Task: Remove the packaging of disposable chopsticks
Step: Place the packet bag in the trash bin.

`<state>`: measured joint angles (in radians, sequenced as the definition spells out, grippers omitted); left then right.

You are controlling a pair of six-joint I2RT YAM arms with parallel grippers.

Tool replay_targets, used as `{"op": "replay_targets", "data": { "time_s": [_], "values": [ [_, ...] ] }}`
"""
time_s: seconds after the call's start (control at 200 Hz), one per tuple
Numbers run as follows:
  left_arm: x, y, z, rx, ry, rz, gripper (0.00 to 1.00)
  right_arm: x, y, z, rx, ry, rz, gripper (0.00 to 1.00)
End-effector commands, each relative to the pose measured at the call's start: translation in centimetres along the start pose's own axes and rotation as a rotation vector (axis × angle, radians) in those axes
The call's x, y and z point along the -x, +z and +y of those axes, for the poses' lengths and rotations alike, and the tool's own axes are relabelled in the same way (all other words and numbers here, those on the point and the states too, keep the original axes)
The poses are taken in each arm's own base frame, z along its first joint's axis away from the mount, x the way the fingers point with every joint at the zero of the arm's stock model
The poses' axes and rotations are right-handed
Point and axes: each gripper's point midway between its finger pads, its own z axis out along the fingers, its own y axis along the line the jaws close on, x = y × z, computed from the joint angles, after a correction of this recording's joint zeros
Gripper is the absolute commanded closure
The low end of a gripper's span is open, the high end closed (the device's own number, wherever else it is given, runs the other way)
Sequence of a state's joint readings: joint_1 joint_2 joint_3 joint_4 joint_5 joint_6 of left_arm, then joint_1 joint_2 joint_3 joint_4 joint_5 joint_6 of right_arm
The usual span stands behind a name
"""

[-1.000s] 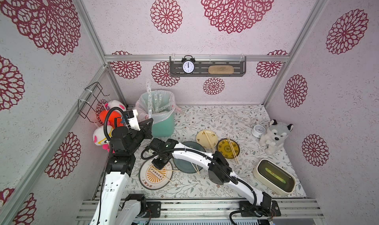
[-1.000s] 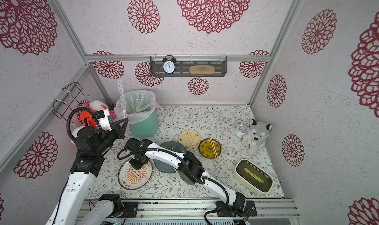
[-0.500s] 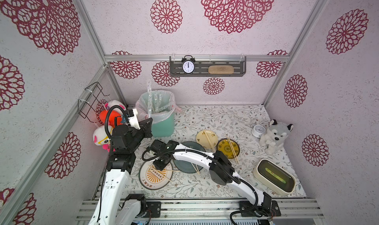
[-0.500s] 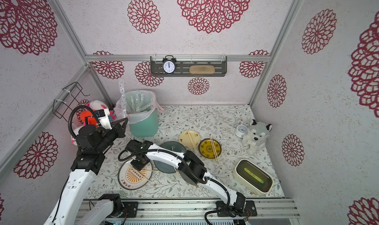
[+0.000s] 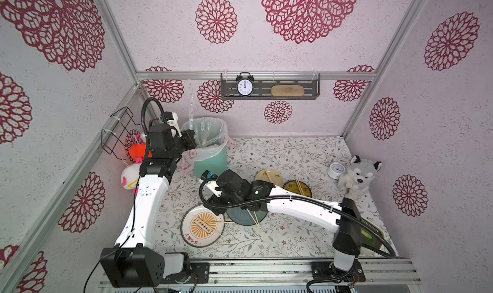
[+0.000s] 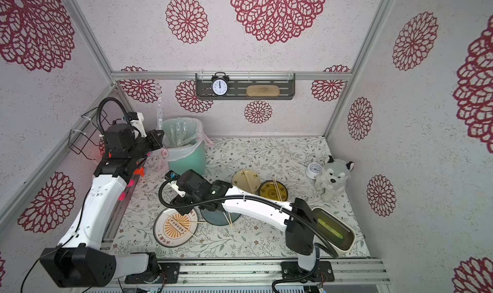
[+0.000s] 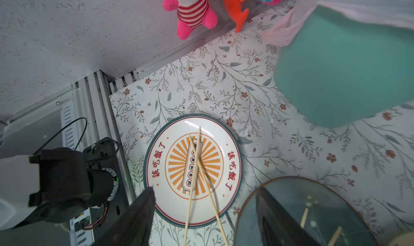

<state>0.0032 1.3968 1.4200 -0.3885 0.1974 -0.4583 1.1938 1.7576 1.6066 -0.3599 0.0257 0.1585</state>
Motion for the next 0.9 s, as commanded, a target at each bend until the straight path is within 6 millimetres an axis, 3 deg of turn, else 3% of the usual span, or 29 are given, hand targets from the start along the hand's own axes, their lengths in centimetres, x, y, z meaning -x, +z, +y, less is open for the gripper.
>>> {"op": "replay_targets", "data": {
  "time_s": [0.0, 0.13, 0.235, 0.295, 0.43, 0.47, 0.535, 0.585, 0.726, 0.816, 0.896],
  "values": [
    [-4.7, 2.9, 3.3, 0.164, 0.024, 0.234, 1.00, 1.7, -4.1, -2.6, -0.088, 0.045, -0.164, 0.23],
    [-5.9, 5.8, 4.0, 0.288, 0.108, 0.378, 1.00, 1.1, -7.8, -4.9, -0.122, 0.100, -0.244, 0.23],
    [-5.2, 7.2, 3.8, 0.339, 0.149, 0.382, 1.00, 0.2, -9.7, -5.6, -0.131, 0.114, -0.284, 0.23],
    [-5.4, 7.2, 3.7, 0.368, 0.158, 0.417, 0.82, -0.5, -10.4, -6.0, -0.144, 0.124, -0.289, 0.23],
    [-5.3, 6.5, 3.2, 0.412, 0.191, 0.430, 0.67, -1.7, -11.4, -6.8, -0.161, 0.144, -0.301, 0.23],
    [-5.0, 6.2, 3.0, 0.424, 0.209, 0.421, 0.52, -1.8, -11.8, -7.0, -0.164, 0.148, -0.306, 0.23],
    [-3.8, 5.7, 2.9, 0.453, 0.236, 0.378, 0.17, -1.9, -12.2, -7.1, -0.162, 0.150, -0.316, 0.23],
    [-2.9, 5.1, 2.6, 0.458, 0.236, 0.346, 0.08, -2.0, -12.5, -7.0, -0.158, 0.152, -0.321, 0.23],
    [0.4, 4.0, 0.7, 0.396, 0.233, 0.209, 0.04, -2.2, -13.0, -7.1, -0.159, 0.154, -0.332, 0.23],
    [1.3, 4.2, -0.4, 0.350, 0.238, 0.171, 0.10, -2.5, -13.0, -7.3, -0.165, 0.158, -0.331, 0.23],
    [1.9, 4.8, 0.0, 0.383, 0.246, 0.149, 0.18, -2.8, -12.9, -7.5, -0.177, 0.159, -0.324, 0.23]
  ]
}}
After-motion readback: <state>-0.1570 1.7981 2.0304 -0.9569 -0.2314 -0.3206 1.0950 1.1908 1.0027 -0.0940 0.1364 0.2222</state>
